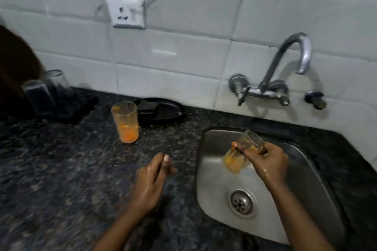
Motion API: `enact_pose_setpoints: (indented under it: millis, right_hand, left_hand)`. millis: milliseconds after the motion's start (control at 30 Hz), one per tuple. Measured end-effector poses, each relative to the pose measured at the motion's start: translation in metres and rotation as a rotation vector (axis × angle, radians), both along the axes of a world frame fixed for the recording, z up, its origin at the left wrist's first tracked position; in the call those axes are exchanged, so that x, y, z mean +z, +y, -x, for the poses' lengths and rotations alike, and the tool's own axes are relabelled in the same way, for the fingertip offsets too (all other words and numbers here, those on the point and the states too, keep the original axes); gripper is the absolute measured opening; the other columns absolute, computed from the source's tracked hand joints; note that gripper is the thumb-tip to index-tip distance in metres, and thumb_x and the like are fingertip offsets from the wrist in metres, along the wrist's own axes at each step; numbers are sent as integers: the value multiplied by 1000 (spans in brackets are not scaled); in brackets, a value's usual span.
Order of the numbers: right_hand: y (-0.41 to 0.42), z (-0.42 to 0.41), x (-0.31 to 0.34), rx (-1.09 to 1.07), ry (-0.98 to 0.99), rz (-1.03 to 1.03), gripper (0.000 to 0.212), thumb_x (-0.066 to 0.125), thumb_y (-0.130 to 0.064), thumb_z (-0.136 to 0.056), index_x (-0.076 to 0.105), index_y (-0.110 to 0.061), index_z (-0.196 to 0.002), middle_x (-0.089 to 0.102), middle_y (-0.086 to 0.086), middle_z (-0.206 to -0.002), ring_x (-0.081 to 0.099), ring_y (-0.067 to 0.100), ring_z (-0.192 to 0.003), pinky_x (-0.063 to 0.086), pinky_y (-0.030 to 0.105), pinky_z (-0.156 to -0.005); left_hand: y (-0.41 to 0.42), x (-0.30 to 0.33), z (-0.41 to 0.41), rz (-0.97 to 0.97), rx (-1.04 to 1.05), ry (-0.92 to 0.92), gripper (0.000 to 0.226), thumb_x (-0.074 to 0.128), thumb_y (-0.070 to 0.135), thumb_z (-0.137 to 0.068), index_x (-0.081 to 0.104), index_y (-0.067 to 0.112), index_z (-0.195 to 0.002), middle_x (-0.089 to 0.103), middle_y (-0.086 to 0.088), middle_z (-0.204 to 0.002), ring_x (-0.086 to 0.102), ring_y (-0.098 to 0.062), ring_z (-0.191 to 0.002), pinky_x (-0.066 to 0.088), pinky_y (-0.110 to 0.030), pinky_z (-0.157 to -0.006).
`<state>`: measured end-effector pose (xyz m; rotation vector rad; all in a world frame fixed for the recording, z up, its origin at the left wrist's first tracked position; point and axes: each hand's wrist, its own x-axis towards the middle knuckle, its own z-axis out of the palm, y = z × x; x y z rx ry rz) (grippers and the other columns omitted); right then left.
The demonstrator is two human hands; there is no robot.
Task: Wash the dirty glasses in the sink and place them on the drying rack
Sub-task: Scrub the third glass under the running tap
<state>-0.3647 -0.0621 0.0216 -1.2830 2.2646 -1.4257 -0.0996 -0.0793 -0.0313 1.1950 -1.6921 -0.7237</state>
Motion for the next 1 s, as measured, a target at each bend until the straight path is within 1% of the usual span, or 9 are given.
enact_pose_setpoints:
  millis: [133, 233, 333, 467, 567, 700, 833, 900, 1000]
  right_hand:
    - [9, 56, -5, -21, -43, -18, 58, 81, -56, -51, 44, -12, -45, 42, -3, -41, 43, 13, -43, 35, 31, -46]
    - [11, 82, -5, 113, -43, 31, 51, 87, -43, -52, 40, -24, -43, 41, -12, -34, 43, 0, -39, 34, 16, -45]
    - [8, 100, -3, 233, 35, 49, 47, 89, -35, -52, 43, -28, -48, 45, -15, -43, 44, -2, -43, 35, 12, -47]
    - [1, 110, -4, 317, 3, 82, 51, 90, -32, -49, 50, -25, -81, 55, -13, -67, 57, 9, -64, 49, 31, -62]
    - [-3, 111, 3, 331, -39, 86, 94, 91, -27, -51, 34, -26, -125, 55, -16, -89, 61, 14, -84, 47, 27, -75]
    - [-14, 111, 8, 251, -109, -19, 93, 91, -30, -49, 43, -18, -128, 63, 5, -114, 58, 20, -106, 40, 22, -84]
    - [-20, 114, 8, 193, -164, -87, 74, 91, -31, -48, 56, -15, -111, 65, 5, -110, 60, 19, -101, 47, 27, -85]
    - [-20, 114, 8, 201, -190, -96, 70, 91, -28, -49, 57, -15, -109, 66, 5, -107, 60, 18, -96, 49, 28, -83]
    - [-19, 112, 8, 240, -207, -97, 65, 89, -23, -52, 57, -17, -107, 65, 1, -104, 58, 14, -93, 46, 25, -78]
  left_hand:
    - [-6, 6, 79, -152, -35, 25, 39, 39, 35, -92, 59, 19, -63, 70, 2, -64, 62, -2, -57, 48, -20, -61]
    - [-32, 22, 130, -117, -24, -69, 38, 46, 28, -96, 64, 11, -67, 68, 3, -61, 61, -1, -57, 46, -15, -60]
    - [-67, 45, 178, -118, 1, -44, 44, 46, 36, -95, 62, 1, -73, 68, -8, -66, 65, -13, -61, 52, -30, -65]
    - [-103, 76, 228, -185, 61, -259, 63, 34, 55, -93, 56, -1, -74, 61, -13, -72, 58, -30, -78, 42, -34, -70]
    - [-121, 96, 256, -346, 137, -238, 76, 29, 66, -88, 58, -4, -100, 57, -19, -97, 54, -32, -96, 39, -37, -80]
    - [-144, 91, 268, -393, 208, -190, 84, 23, 67, -89, 59, -7, -105, 63, -25, -107, 58, -38, -101, 46, -40, -86]
    - [-147, 90, 272, -596, 203, 218, 88, 9, 68, -87, 60, -3, -90, 67, -19, -79, 62, -29, -72, 47, -34, -65]
    - [-146, 95, 269, -753, 107, 390, 89, 3, 67, -88, 58, -3, -90, 66, -16, -75, 58, -27, -72, 41, -32, -64]
    - [-140, 101, 264, -842, 21, 432, 87, 0, 66, -88, 57, 1, -92, 66, -12, -81, 56, -26, -77, 41, -33, -69]
